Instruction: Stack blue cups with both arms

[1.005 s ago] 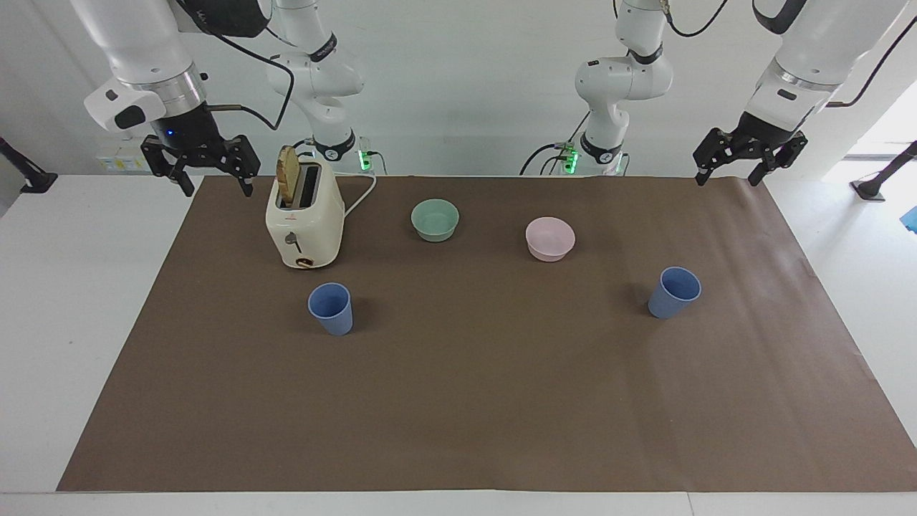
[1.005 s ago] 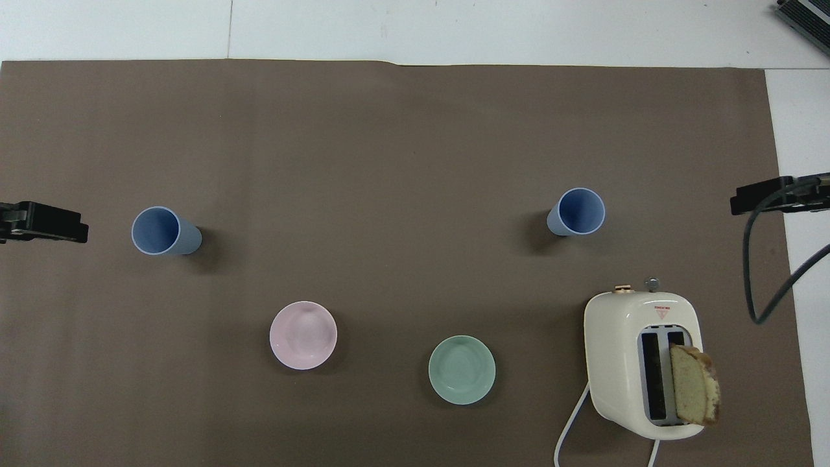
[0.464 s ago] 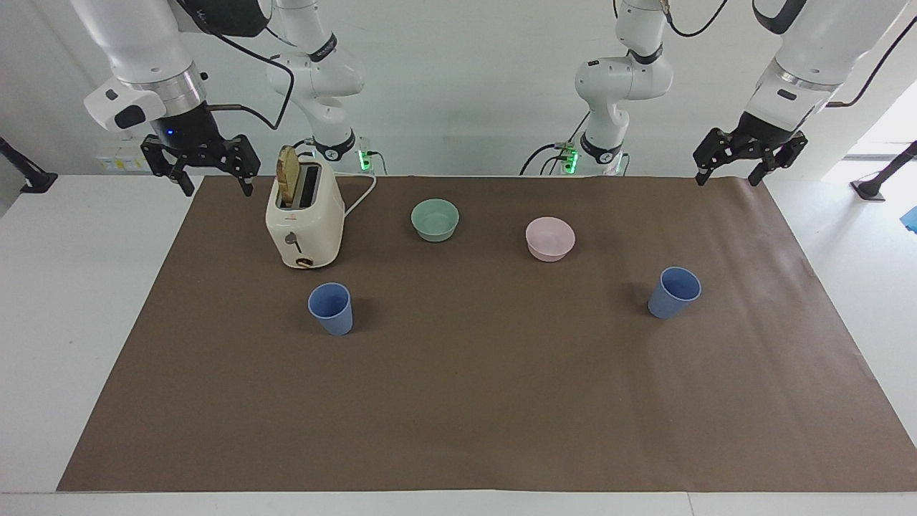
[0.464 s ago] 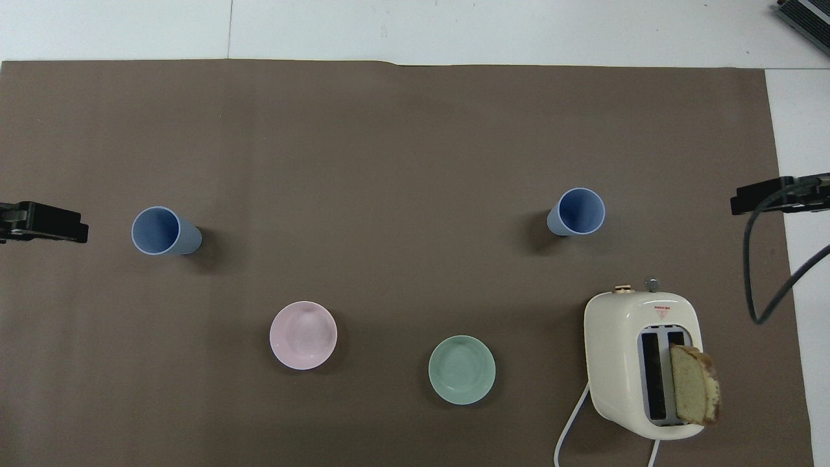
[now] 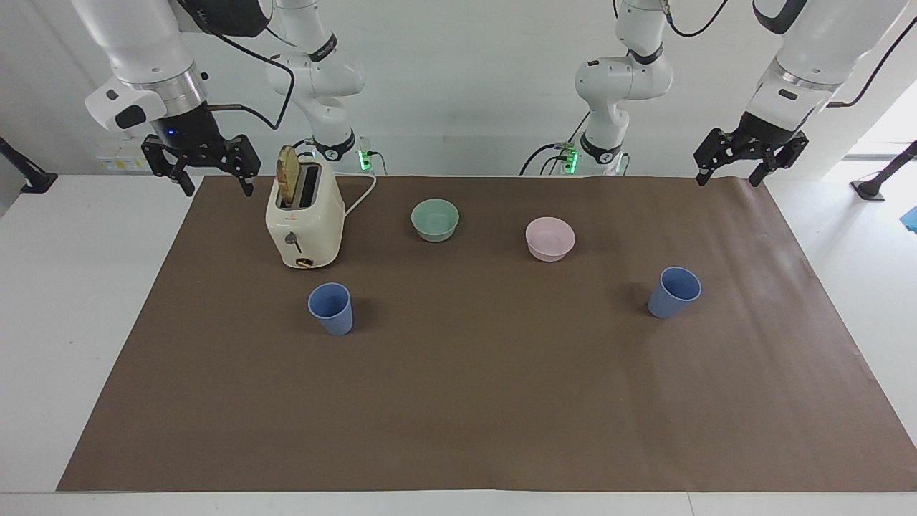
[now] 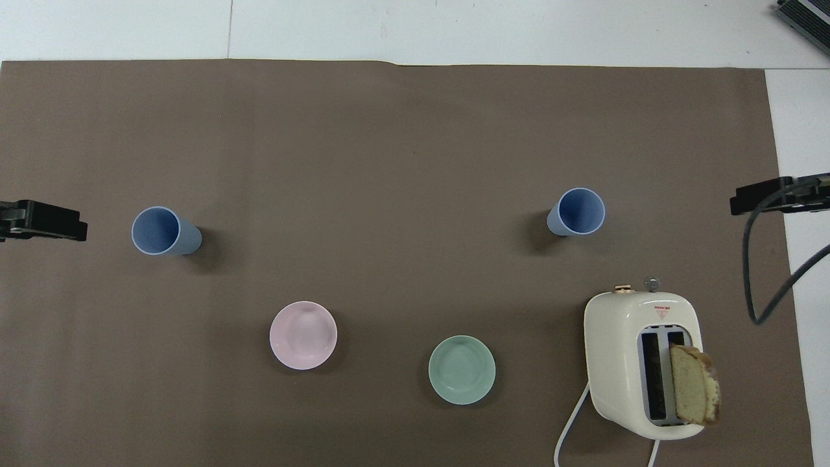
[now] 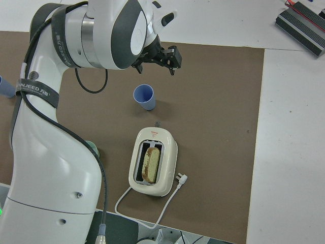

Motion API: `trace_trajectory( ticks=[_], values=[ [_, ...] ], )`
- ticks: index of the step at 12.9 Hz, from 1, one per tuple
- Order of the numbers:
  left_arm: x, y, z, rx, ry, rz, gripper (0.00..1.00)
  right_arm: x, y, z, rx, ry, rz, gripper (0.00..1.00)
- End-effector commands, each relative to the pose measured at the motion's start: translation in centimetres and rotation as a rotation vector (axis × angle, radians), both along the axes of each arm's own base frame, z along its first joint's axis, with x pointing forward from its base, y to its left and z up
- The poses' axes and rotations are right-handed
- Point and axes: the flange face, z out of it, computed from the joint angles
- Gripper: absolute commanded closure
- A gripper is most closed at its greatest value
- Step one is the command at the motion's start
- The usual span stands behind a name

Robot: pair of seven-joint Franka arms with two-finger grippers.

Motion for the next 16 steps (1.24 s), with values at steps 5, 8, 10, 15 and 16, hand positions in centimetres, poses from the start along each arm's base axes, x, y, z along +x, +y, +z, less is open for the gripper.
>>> trace_trajectory(
  ticks=[5,8,10,15,16],
  values=[
    [4.2,4.8,-5.6,-0.014,-0.067,0.105,0.0,-0.5,0.1,-0.1,0.014,-0.019,-0.018,0.0],
    [5.6,8.7,-9.9,-0.013,-0.058,0.177,0.0,-0.5,0.1,-0.1,0.014,-0.019,-0.018,0.0],
    [5.4,8.7,-14.2,-0.014,-0.042,0.216,0.0,-0.5,0.1,-0.1,0.014,-0.019,-0.018,0.0],
    [4.0,6.1,-22.1,-0.015,0.005,0.29,0.0,-0.5,0.1,-0.1,0.014,-0.019,-0.02,0.0],
    [3.8,5.6,-23.3,-0.015,0.0,0.286,0.0,-0.5,0.1,-0.1,0.014,-0.019,-0.018,0.0]
  ],
)
